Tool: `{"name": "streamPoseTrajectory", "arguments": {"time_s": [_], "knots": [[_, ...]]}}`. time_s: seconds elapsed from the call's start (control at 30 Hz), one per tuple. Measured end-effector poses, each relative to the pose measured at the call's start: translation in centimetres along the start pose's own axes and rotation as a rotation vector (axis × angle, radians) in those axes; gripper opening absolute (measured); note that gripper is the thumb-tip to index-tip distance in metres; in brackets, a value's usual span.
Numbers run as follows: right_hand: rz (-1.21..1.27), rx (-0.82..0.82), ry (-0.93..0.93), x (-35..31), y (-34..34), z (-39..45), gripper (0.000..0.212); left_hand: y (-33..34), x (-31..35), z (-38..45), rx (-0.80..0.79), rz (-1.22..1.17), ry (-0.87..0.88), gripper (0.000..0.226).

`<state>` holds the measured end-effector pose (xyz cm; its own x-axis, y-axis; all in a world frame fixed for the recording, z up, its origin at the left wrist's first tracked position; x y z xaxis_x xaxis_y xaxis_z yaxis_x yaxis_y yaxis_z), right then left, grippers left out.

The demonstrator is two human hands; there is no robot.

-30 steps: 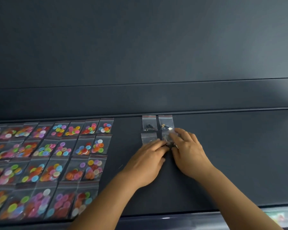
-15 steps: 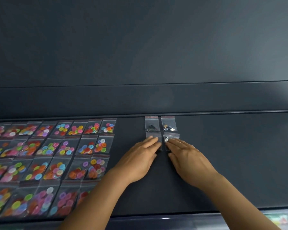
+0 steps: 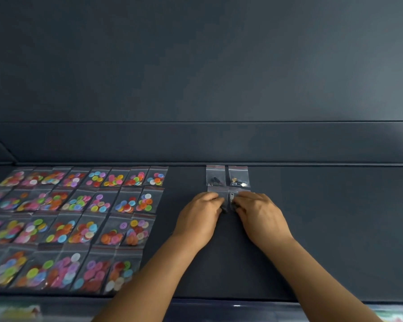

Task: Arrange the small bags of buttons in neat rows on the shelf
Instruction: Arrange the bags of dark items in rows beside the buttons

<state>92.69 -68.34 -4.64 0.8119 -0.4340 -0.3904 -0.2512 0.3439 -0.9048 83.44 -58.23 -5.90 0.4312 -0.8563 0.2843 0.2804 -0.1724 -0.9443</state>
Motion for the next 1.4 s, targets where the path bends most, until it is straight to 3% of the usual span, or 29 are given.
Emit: {"name": "streamPoseTrajectory", "arguments": {"time_s": [0.23, 0.43, 0.63, 1.1, 1.4], "knots": [[-0.010, -0.063, -0.006, -0.1, -0.3, -0.1, 0.026, -0.3, 0.6, -0.4, 0.010, 0.062, -0.028, 0.041], [-0.083, -0.114, -0.050, -2.2, -0.2, -0.4, 0.059, -2.0, -0.4, -2.5, 0.017, 0.152, -0.114, 0.056], [-0.052, -0.189, -0.156, -8.0, 1.3, -0.6, 0.064, -6.1, -4.1, -7.4, 0.125, 0.174, -0.228, 0.056], [0.130, -0.148, -0.383, -33.5, 9.2, -3.6, 0.056, -16.8, -21.5, -25.7, 0.291, 0.149, -0.447, 0.051], [0.201, -0.214, -0.512, -50.4, 15.9, -6.4, 0.054, -22.7, -33.5, -37.7, 0.356, 0.156, -0.610, 0.049]]}}
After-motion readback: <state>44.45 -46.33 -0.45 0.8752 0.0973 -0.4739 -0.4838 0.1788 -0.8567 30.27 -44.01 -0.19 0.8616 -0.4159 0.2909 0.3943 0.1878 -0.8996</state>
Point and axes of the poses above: each hand's wrist, its own z-axis towards the middle knuckle, its own y-axis out of the palm, x = y × z, the point moved 4 cm from there along z, towards the middle knuckle, and after that the axes turned 6 degrees about z, right-handed, at the moved point
